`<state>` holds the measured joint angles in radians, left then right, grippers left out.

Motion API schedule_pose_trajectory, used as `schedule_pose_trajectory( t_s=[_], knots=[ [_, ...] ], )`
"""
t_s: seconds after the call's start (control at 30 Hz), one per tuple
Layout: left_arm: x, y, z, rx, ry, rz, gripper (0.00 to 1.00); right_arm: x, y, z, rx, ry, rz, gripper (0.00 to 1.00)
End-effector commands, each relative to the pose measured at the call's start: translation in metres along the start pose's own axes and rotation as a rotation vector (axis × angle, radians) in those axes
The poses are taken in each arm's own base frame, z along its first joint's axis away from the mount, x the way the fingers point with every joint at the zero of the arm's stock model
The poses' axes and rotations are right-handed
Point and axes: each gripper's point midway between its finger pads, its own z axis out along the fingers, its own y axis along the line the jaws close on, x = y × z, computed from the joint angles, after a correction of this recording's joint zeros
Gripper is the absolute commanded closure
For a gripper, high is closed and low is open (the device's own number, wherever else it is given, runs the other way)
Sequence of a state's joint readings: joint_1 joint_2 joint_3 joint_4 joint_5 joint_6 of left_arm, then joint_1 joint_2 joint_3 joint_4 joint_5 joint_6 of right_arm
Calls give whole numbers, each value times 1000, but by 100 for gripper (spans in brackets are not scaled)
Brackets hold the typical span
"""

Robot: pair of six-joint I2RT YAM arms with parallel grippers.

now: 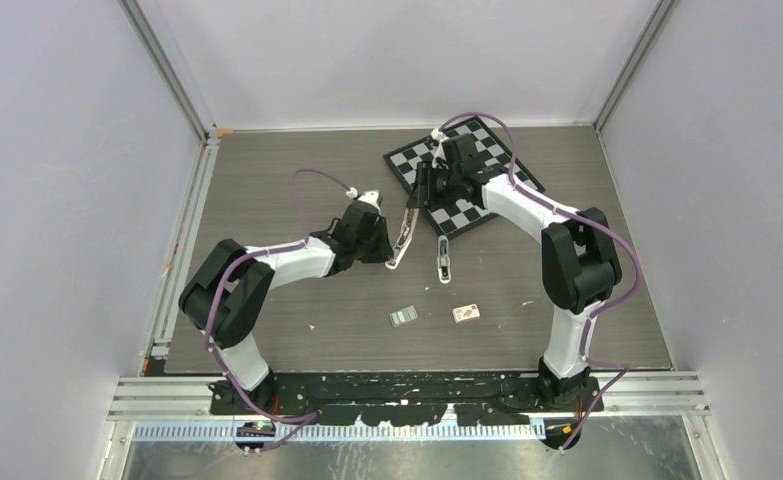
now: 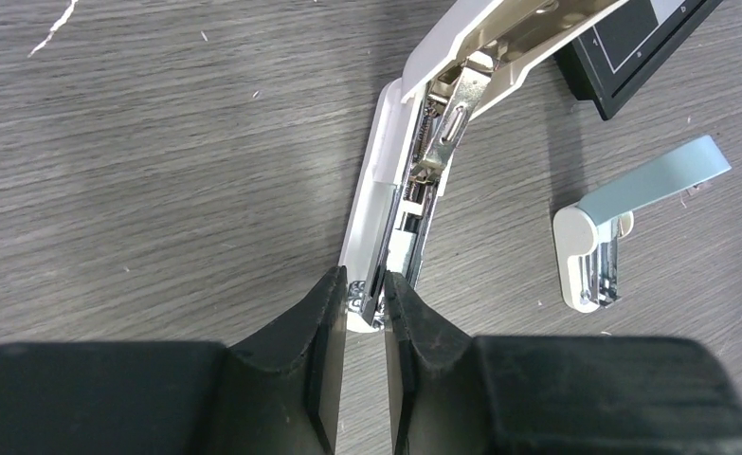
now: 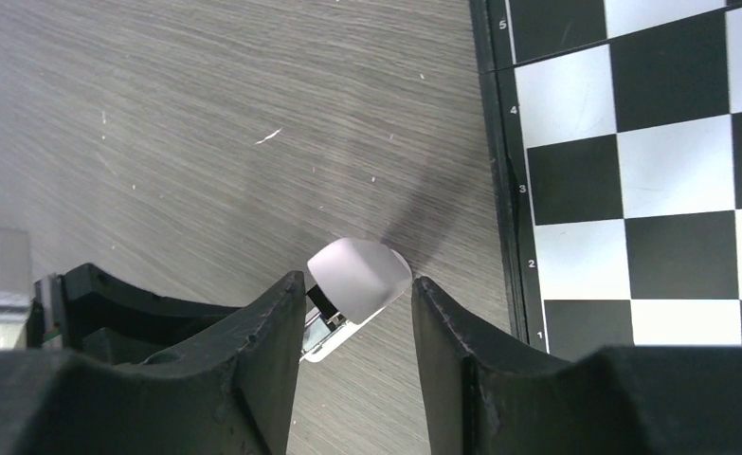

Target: Load the staples into the stapler

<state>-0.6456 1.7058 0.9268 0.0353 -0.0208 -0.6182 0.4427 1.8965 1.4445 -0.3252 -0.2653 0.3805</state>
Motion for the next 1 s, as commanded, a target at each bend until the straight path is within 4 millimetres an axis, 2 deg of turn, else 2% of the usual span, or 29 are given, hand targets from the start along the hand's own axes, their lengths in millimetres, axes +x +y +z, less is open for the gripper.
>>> schedule_pose_trajectory(
  t_s=[0.0, 0.27, 0.5, 0.57, 0.67, 0.77, 0.97],
  knots=[
    [-4, 0, 9, 14, -18, 13, 78, -6, 20, -9, -104, 16, -62, 51],
    [0, 1, 15, 14, -3, 6, 81, 13, 33, -23, -189, 63, -74, 55],
    [-2, 1, 15, 11, -1, 13, 81, 30, 44, -33, -247, 96, -82, 47],
    [-1, 2, 16, 1, 3, 20, 81, 23, 35, -35, -182, 50, -68, 47],
    [0, 6, 15, -8, 5, 21, 81, 1, 18, -42, -67, -56, -44, 40],
    [2, 7, 14, -8, 2, 20, 81, -14, 15, -46, -58, -106, -41, 35],
    [3, 9, 15, -10, 4, 23, 81, -25, 17, -27, -90, -92, -58, 33]
  ],
)
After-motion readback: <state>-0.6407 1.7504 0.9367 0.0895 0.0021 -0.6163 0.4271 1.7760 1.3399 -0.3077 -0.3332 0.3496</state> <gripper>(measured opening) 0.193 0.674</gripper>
